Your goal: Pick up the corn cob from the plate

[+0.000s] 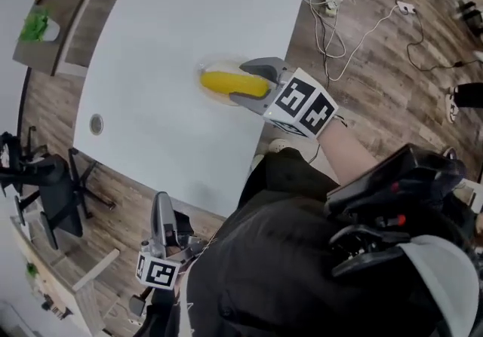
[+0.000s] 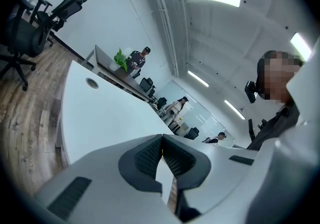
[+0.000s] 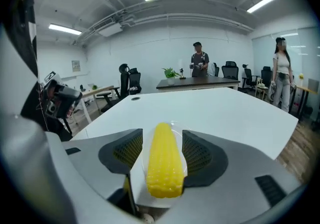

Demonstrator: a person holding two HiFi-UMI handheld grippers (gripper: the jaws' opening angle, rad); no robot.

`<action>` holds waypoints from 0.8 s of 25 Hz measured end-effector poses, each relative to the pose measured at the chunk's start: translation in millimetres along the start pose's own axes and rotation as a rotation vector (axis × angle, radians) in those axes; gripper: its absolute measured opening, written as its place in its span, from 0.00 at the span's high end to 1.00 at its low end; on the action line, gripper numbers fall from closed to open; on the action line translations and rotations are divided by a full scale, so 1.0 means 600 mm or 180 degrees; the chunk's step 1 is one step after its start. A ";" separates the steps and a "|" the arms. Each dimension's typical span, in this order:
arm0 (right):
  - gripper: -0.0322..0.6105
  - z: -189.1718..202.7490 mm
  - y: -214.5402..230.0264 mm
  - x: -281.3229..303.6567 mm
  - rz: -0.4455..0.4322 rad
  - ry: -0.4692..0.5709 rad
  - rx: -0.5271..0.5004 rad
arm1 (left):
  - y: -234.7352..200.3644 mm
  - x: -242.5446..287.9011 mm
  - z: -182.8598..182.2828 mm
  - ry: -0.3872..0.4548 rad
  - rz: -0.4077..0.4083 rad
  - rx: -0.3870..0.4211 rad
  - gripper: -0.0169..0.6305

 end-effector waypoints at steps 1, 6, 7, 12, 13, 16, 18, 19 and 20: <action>0.57 0.002 0.001 0.001 -0.0047 -0.0035 -0.0067 | 0.006 -0.001 -0.004 0.0017 -0.0013 0.0025 0.95; 0.53 0.016 0.010 0.010 -0.0279 -0.0152 -0.0078 | 0.022 0.007 -0.018 0.0119 -0.0084 0.0068 0.95; 0.53 0.021 0.012 0.015 -0.0301 -0.0185 -0.0083 | 0.023 0.007 -0.019 0.0125 -0.0099 0.0083 0.95; 0.53 0.042 0.014 0.039 -0.0388 -0.0343 -0.0188 | 0.024 0.006 -0.014 0.0153 -0.0224 0.0077 0.95; 0.53 0.044 0.014 0.044 -0.0402 -0.0362 -0.0207 | 0.023 0.006 -0.014 0.0169 -0.0242 0.0070 0.95; 0.53 0.046 0.013 0.054 -0.0459 -0.0383 -0.0229 | 0.024 0.008 -0.011 0.0216 -0.0283 0.0039 0.95; 0.53 0.047 0.013 0.055 -0.0518 -0.0390 -0.0209 | 0.032 0.013 -0.007 0.0225 -0.0294 0.0050 0.95; 0.53 0.047 0.014 0.055 -0.0546 -0.0391 -0.0200 | 0.037 0.015 -0.005 0.0225 -0.0301 0.0066 0.95; 0.53 0.047 0.014 0.055 -0.0571 -0.0390 -0.0193 | 0.040 0.017 -0.002 0.0228 -0.0316 0.0078 0.95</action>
Point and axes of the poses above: the fingertips, and each gripper's own axes: x forward along the fingers, y to its right, z out of its underside, the point moved 1 cm from there along -x, backward along the fingers
